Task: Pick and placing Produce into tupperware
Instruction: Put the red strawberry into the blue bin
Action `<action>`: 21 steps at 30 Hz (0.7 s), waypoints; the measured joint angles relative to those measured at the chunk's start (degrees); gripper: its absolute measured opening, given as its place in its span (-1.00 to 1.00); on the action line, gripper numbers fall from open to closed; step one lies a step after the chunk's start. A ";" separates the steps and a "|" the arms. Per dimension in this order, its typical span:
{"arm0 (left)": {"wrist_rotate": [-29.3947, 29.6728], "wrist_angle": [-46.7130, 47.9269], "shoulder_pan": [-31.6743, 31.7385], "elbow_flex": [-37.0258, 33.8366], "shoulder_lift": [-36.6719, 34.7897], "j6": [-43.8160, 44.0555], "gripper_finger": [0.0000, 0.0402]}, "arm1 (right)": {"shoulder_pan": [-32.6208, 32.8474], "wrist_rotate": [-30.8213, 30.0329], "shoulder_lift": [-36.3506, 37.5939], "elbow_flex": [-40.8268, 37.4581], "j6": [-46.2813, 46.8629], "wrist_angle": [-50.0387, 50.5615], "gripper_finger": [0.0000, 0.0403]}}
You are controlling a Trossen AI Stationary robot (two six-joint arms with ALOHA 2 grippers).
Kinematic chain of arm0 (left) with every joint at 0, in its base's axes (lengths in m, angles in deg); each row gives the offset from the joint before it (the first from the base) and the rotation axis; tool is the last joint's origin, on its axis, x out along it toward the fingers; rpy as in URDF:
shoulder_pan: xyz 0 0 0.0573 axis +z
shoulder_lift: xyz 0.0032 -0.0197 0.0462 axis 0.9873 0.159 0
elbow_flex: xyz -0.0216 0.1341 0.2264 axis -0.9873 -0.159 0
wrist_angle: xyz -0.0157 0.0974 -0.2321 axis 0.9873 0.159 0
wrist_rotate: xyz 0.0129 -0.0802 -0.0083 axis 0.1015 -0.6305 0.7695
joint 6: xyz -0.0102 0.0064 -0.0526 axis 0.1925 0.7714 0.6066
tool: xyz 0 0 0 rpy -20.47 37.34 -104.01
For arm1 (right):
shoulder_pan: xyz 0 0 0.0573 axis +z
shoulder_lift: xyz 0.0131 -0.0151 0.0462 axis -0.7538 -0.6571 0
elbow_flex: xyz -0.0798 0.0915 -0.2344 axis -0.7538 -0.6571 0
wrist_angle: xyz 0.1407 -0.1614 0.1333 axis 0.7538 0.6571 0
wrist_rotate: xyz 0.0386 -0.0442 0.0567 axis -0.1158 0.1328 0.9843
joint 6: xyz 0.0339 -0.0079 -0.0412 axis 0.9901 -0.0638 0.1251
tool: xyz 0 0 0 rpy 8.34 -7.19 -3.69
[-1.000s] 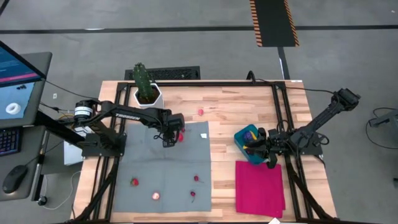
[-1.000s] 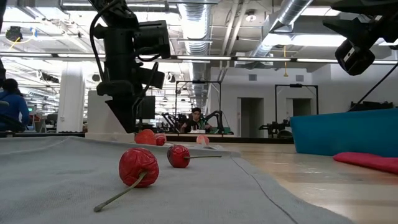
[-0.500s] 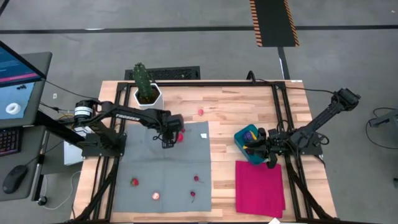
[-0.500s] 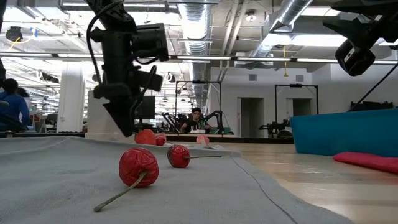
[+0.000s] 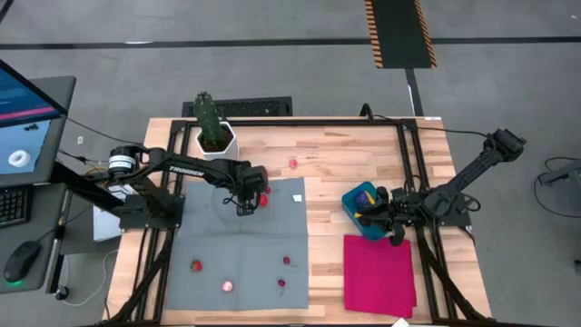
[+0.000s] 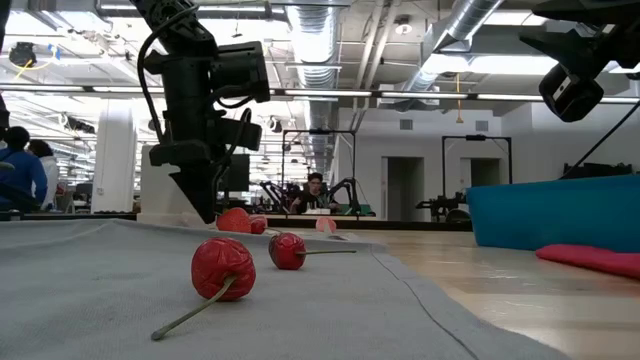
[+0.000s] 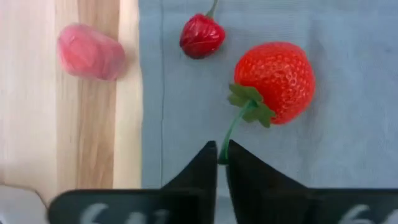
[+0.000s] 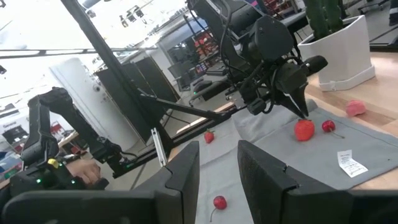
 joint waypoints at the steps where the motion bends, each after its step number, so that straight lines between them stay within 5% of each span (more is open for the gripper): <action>1: 0.00 -0.11 -0.16 0.00 0.00 -0.52 -0.95 | -0.01 0.00 0.00 0.00 0.00 0.06 -0.35; 15: 5.32 2.18 -2.46 2.82 -0.11 -3.85 -1.00 | -0.01 0.00 -0.02 0.00 0.00 0.38 -0.35; 21: 7.77 2.57 -4.38 5.72 -5.27 -4.43 -1.00 | 0.20 0.01 0.00 0.00 0.02 0.47 -0.35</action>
